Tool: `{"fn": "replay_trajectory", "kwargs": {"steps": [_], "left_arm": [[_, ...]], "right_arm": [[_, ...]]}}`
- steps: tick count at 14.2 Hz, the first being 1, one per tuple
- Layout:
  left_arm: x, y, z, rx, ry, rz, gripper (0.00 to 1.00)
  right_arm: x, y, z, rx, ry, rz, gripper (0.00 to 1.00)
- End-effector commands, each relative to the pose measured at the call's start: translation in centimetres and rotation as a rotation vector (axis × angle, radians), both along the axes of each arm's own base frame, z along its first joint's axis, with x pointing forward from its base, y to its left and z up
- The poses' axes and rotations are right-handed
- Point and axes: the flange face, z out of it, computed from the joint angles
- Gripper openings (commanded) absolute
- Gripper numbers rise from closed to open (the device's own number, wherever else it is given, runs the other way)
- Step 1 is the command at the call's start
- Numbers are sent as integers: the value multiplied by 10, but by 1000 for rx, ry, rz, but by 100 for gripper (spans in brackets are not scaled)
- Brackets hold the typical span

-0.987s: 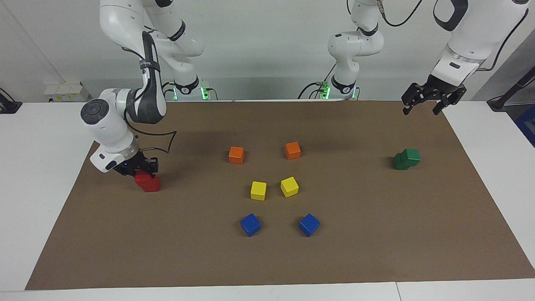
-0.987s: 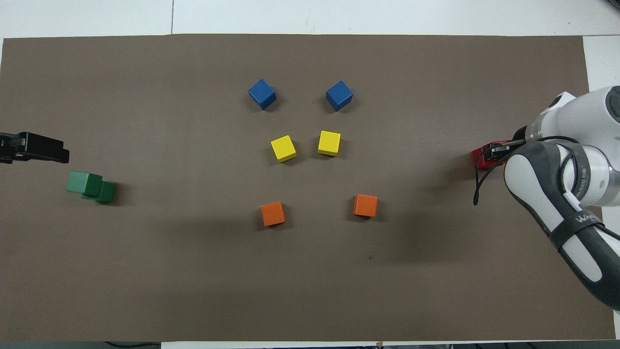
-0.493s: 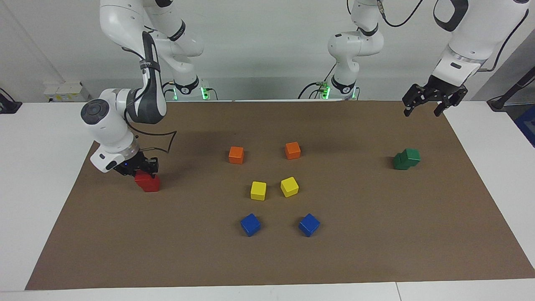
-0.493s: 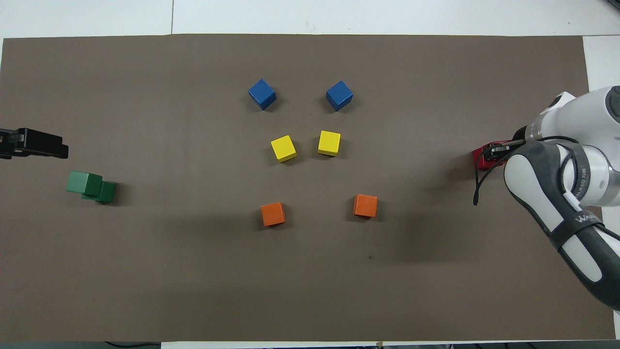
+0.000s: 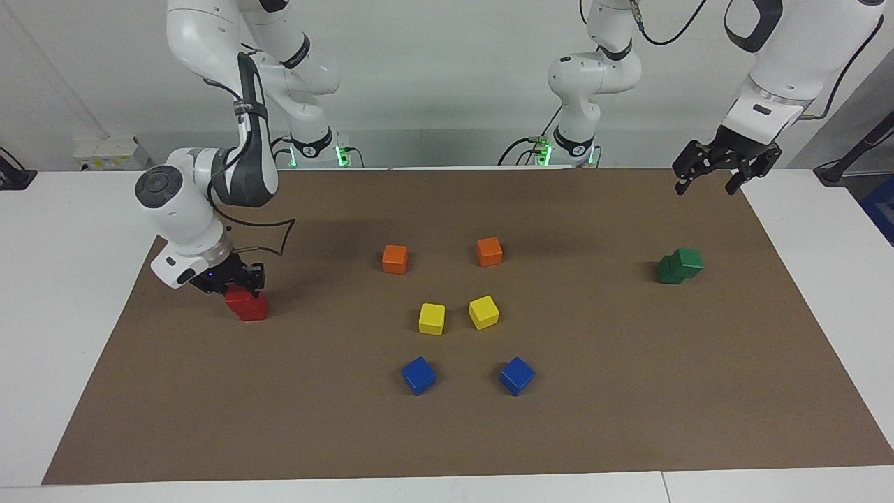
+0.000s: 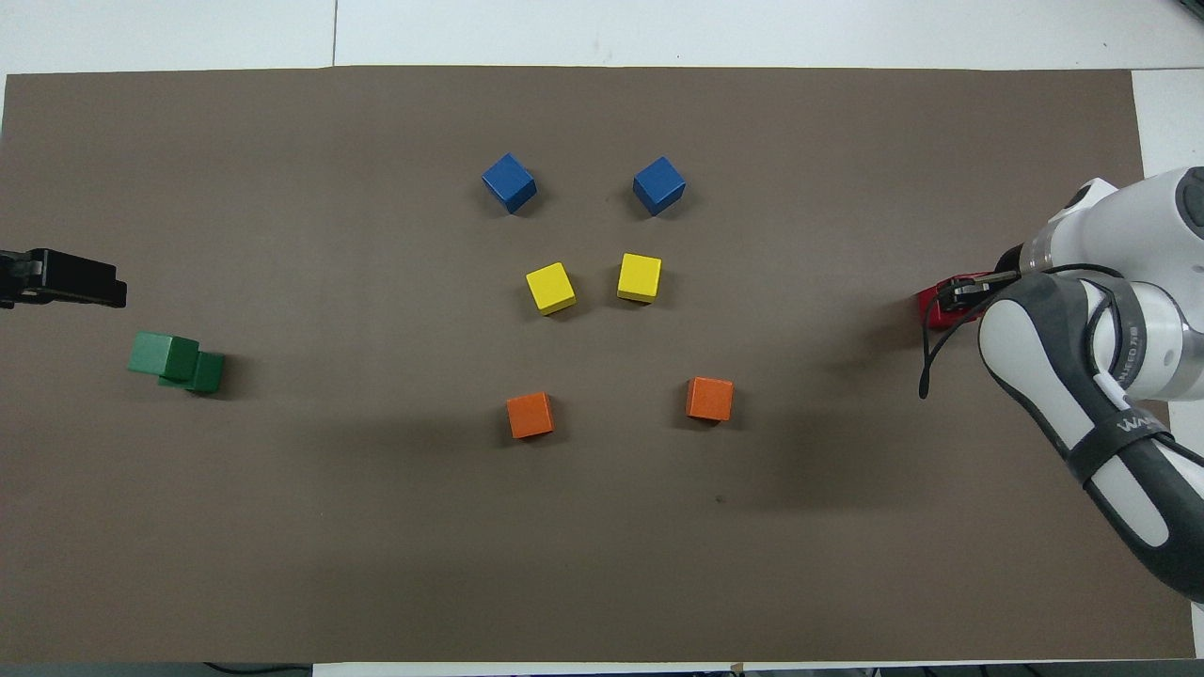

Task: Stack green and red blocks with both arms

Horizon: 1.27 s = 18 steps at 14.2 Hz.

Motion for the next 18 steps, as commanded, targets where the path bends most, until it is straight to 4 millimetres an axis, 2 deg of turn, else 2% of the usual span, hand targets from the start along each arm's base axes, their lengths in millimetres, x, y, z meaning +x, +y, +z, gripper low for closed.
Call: {"fn": "replay_trajectory", "kwargs": {"steps": [1,6,8,12,16,18], "left_arm": [[5,0,4,22,-4,10,100],[3,-2,5,19,-4,7,100],[4,-1,4,18,-6,10,100],[4,1,5,13,-10,14,100],[3,-1,4,11,-7,15,100],[4,-2,4,10,-10,13,100]], "right_arm": [[-1,1,-1,5,-12,13,100],[0,1,2,6,-2,13,100],[-1,2,12,7,13,15,100],[-4,4,85,4,10,14,100],[-32,6,159,2,-51,10,100],[-48,10,186,0,-60,8,100]]}}
